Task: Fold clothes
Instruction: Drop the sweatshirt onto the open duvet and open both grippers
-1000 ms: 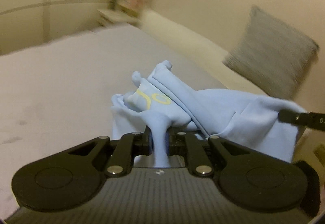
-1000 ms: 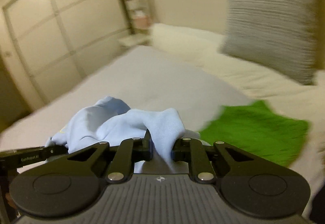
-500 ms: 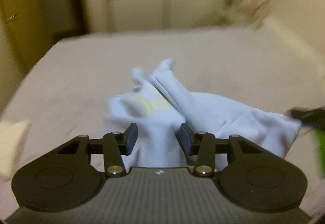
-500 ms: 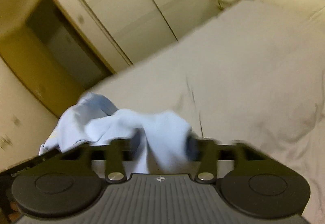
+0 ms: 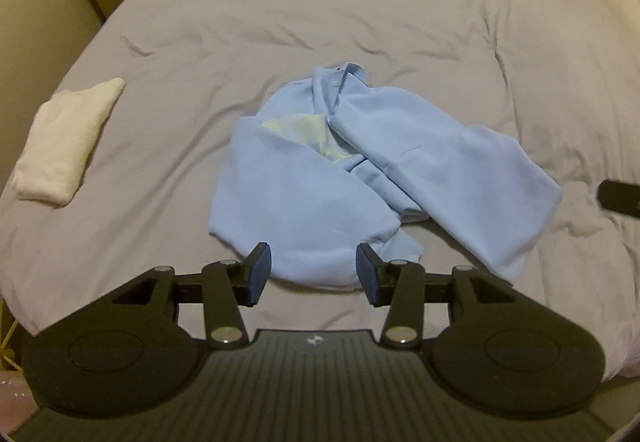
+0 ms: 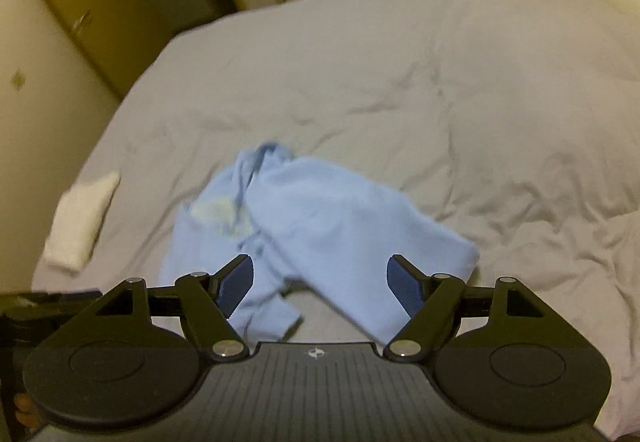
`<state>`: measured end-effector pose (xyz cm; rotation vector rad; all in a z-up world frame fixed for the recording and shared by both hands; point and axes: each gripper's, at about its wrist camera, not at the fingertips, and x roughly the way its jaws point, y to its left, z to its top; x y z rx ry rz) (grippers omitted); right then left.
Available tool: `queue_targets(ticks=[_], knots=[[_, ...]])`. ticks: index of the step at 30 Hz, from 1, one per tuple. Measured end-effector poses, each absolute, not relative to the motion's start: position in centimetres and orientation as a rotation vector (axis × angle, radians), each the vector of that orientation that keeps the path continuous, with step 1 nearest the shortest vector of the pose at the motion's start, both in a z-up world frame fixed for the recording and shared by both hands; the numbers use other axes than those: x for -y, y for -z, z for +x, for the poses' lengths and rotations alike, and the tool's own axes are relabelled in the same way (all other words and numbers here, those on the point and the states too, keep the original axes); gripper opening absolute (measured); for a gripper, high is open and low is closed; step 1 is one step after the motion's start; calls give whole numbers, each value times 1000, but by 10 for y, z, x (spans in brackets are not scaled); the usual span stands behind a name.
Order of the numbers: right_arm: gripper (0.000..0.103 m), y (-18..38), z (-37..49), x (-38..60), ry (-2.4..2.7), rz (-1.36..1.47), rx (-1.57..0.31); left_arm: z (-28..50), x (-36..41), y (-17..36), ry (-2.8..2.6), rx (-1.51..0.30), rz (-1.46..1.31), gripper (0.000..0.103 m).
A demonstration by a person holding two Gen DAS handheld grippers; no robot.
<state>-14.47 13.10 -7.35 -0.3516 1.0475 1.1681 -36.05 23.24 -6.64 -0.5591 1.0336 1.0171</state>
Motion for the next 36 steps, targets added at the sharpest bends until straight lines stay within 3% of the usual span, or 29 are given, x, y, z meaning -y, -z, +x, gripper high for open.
queue_targets(ticks=[23, 36], knots=[[87, 59, -212, -8, -1225, -390, -1024, -399, -96, 34, -1110, -971, -494, 54], [88, 52, -211, 14, -1252, -379, -974, -403, -77, 33, -1136, -934, -482, 59]])
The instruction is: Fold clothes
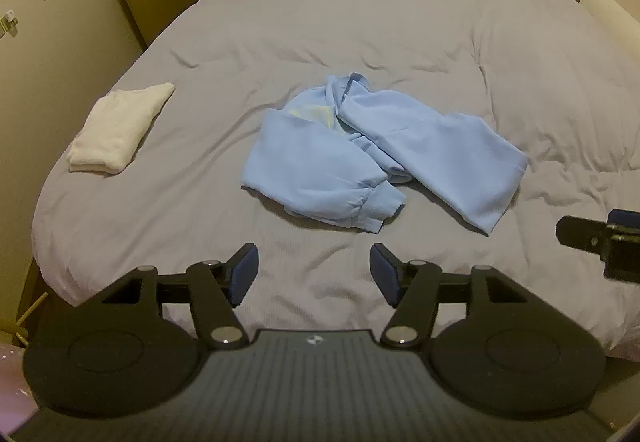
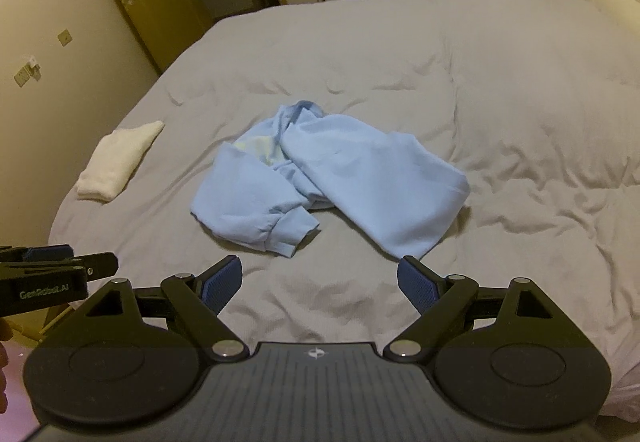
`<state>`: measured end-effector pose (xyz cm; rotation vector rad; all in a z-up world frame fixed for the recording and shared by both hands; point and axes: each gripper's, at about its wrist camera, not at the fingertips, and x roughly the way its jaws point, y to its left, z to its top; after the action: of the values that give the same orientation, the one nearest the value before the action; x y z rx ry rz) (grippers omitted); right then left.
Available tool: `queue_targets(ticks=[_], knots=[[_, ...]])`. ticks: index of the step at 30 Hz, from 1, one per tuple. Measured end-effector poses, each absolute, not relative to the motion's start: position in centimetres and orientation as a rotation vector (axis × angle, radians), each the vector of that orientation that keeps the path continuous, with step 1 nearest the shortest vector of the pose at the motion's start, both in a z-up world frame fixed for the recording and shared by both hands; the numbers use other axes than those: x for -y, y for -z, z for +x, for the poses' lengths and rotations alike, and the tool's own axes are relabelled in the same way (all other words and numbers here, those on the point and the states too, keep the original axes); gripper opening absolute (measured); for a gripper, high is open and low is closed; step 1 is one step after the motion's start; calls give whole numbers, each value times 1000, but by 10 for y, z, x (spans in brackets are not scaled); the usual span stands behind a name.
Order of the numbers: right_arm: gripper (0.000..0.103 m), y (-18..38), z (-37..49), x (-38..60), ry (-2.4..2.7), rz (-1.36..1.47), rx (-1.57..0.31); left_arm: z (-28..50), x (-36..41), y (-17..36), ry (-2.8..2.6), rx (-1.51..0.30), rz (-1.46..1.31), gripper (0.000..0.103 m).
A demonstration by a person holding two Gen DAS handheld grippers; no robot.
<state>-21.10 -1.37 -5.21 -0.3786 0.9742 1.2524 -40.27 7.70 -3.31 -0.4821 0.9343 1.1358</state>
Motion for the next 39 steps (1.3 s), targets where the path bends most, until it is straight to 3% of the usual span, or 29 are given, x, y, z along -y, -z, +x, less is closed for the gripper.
queue_targets(ticks=[4, 15, 21, 31, 35, 39], knots=[[88, 63, -203, 6, -1225, -388, -995, -412, -88, 46, -1145, -937, -499, 64], [88, 124, -194, -57, -1111, -487, -1083, -443, -183, 102, -1066, -1012, -597, 67], [88, 162, -205, -109, -1014, -544, -1160, -446, -245, 144, -900, -1144, -600, 67], [88, 225, -218, -150, -831, -495, -1345, -437, -324, 202, -752, -1228, -641, 70], [88, 247, -209, -149, -751, -565, -1318, -429, -325, 227, -689, -1268, -611, 75], [88, 264, -201, -160, -746, -672, -1253, -429, -332, 253, -672, -1256, -775, 76]])
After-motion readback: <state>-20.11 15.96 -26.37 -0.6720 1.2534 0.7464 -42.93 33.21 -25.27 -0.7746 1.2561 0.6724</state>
